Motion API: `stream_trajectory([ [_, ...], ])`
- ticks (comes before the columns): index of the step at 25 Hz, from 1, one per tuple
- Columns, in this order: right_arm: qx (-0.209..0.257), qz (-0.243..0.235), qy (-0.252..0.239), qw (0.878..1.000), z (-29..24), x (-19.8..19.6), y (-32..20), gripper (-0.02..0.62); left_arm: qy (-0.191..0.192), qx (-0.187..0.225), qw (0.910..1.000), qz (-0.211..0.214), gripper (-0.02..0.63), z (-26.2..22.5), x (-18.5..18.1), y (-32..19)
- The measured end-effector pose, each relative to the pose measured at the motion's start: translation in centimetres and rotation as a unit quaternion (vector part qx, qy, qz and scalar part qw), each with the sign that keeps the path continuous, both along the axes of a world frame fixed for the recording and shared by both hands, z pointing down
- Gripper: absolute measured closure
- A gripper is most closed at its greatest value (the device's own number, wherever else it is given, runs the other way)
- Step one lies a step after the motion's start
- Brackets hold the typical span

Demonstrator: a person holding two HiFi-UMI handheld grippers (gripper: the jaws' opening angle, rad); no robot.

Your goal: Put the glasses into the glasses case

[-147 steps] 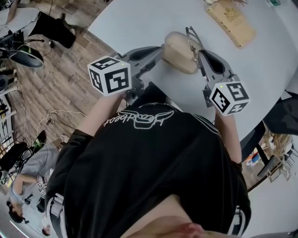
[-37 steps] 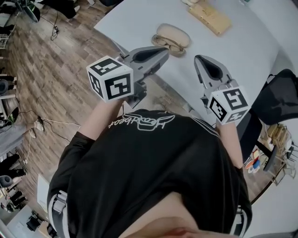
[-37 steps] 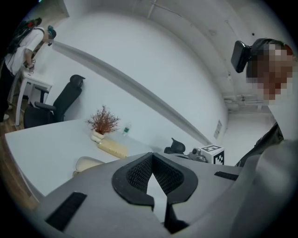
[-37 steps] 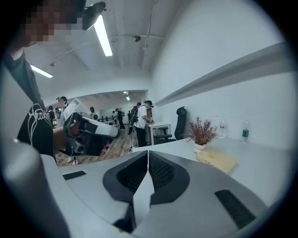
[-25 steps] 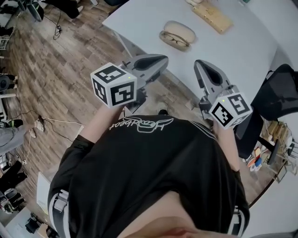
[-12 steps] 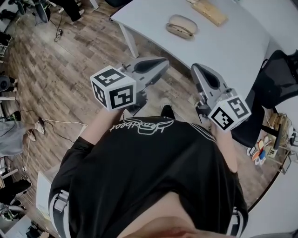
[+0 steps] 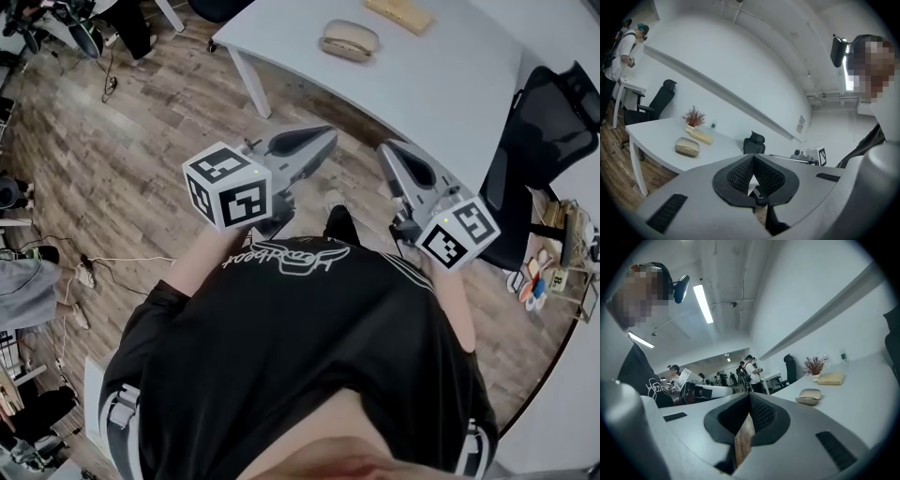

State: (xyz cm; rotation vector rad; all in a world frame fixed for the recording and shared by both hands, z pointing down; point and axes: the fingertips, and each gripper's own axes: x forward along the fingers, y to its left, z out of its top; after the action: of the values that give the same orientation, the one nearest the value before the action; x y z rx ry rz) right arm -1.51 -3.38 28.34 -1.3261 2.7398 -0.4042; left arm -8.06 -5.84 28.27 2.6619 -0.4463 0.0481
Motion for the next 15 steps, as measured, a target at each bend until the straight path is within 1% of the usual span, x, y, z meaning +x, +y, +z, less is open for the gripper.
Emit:
stream_trajectory([
  [4, -0.003, 0.006, -0.004, 1.000, 0.3, 0.2, 1.3, 0.586, 0.000, 0.001, 1.0000, 0.009, 0.600, -0.1, 0.3, 1.1],
  [7, -0.004, 0.006, -0.006, 1.000, 0.5, 0.2, 2.0, 0.586, 0.001, 0.000, 1.0000, 0.008, 0.600, 0.2, 0.3, 1.6],
  [15, -0.019, -0.012, 0.012, 1.000, 2.4, -1.6, 2.7, 0.586, -0.006, -0.025, 0.9997, -0.002, 0.600, 1.8, -0.8, 2.5],
])
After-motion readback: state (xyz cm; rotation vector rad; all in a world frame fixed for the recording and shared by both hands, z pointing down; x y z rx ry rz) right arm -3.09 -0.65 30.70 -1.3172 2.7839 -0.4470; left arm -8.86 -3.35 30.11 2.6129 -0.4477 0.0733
